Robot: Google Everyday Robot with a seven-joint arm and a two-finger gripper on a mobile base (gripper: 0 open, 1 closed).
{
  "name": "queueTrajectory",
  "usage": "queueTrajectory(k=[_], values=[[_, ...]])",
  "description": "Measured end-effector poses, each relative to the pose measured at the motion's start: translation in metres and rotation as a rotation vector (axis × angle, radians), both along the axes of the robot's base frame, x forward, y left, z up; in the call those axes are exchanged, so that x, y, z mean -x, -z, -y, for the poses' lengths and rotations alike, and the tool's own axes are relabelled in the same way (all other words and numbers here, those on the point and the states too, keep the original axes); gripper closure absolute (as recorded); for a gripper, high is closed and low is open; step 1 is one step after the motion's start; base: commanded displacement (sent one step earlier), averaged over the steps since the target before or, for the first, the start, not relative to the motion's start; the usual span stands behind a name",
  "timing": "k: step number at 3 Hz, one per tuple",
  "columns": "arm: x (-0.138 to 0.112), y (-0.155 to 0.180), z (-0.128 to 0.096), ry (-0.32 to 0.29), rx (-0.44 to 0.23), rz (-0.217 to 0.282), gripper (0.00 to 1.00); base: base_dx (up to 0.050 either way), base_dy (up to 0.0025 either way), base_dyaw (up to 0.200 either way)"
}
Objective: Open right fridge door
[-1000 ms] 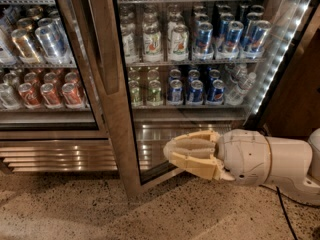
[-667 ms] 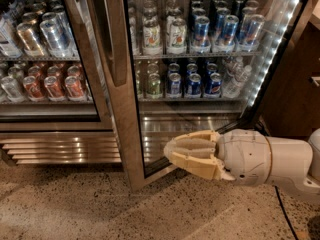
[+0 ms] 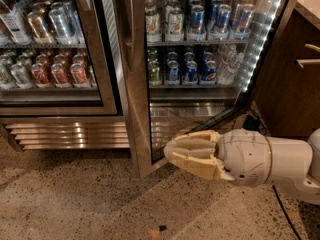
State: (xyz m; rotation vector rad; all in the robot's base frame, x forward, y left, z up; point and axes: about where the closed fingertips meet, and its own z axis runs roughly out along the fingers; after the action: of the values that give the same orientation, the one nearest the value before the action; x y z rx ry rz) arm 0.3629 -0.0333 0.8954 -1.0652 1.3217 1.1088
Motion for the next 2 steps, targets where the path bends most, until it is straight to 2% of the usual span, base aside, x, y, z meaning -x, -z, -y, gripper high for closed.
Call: queueTrajectory(k=[2], values=[[0.0001,-0.0001,-0.0002,0.0,0.0,0.0,1.0,-0.05,-0.00002,0.0]])
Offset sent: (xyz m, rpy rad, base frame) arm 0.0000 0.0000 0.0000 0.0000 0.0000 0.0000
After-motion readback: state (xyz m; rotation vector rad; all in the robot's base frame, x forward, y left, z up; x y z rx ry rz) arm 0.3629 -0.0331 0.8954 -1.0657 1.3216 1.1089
